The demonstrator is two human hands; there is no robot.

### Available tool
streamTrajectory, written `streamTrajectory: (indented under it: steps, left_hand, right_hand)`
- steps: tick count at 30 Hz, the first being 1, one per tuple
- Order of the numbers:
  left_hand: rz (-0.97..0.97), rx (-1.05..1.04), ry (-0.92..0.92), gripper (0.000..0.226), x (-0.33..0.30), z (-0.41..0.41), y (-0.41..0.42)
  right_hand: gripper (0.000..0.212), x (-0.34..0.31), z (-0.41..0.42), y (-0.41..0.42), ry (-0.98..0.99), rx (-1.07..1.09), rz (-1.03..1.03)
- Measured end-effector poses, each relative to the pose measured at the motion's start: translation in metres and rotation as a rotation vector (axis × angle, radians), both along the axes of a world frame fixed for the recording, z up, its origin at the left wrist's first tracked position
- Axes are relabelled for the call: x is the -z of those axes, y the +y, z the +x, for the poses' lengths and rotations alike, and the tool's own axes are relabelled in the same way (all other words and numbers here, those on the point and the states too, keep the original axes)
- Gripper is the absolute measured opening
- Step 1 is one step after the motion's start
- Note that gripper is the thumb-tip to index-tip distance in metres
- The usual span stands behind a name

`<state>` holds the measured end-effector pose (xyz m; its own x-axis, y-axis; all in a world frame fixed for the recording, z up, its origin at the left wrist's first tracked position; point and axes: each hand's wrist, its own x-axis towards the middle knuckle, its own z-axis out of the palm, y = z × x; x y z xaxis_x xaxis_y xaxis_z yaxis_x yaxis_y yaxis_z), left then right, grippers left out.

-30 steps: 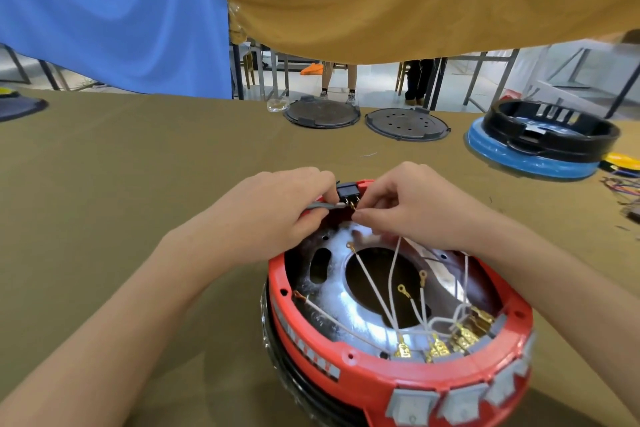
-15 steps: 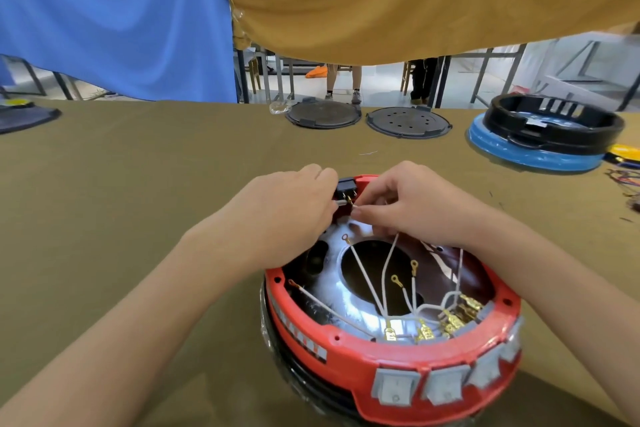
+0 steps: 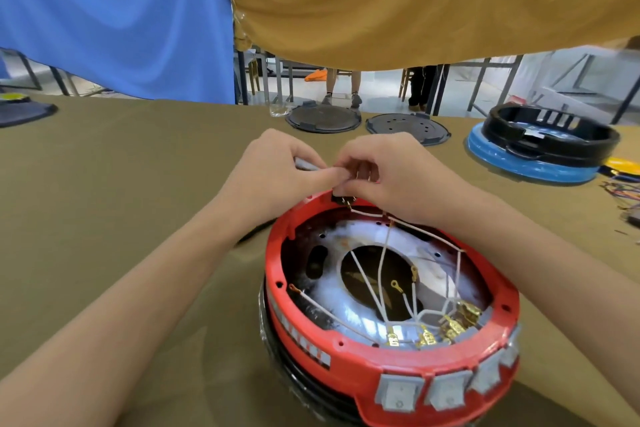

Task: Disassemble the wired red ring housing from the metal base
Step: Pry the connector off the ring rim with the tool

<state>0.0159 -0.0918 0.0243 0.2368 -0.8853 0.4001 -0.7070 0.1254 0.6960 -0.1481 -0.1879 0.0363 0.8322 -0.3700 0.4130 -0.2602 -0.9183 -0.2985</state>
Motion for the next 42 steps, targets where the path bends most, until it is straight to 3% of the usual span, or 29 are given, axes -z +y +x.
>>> streamTrajectory:
  steps: [3, 6, 8, 12, 16, 20, 23, 28, 37, 42]
  left_hand:
    - [-0.069, 0.025, 0.216, 0.029, 0.011, 0.005, 0.001]
    - [0.090, -0.010, 0.193, 0.029, 0.023, 0.014, 0.001]
    - [0.258, 0.092, 0.213, 0.028, 0.028, 0.013, 0.001]
    - [0.296, 0.185, 0.168, 0.032, 0.022, 0.014, 0.003]
    - [0.378, 0.239, 0.089, 0.033, 0.010, 0.019, 0.000]
    - [0.416, 0.220, -0.126, 0.023, 0.005, 0.011, -0.011]
    - [0.348, 0.159, -0.355, 0.025, 0.011, 0.001, -0.015]
    - [0.232, 0.143, -0.522, 0.025, 0.016, -0.004, -0.015]
    - [0.198, 0.095, -0.564, 0.030, 0.018, -0.005, -0.013]
    - [0.192, 0.082, -0.559, 0.033, 0.018, -0.004, -0.013]
  right_hand:
    - [0.010, 0.002, -0.004, -0.007, -0.080, -0.035, 0.062]
    - [0.015, -0.003, -0.013, -0.019, -0.192, -0.010, 0.408]
    - [0.013, -0.006, -0.017, -0.027, -0.135, -0.055, 0.591]
    - [0.007, -0.010, -0.022, -0.032, -0.040, -0.119, 0.768]
    - [0.011, -0.010, -0.026, -0.027, -0.050, -0.121, 0.589]
    - [0.015, -0.007, -0.023, -0.021, -0.055, -0.080, 0.338]
    - [0.020, -0.011, -0.021, -0.021, -0.021, -0.045, 0.181]
    - [0.021, -0.013, -0.019, -0.023, 0.043, -0.050, 0.097]
    - [0.017, -0.009, -0.022, -0.022, 0.002, -0.115, 0.065]
    - [0.021, -0.003, -0.027, -0.019, 0.026, -0.216, -0.111]
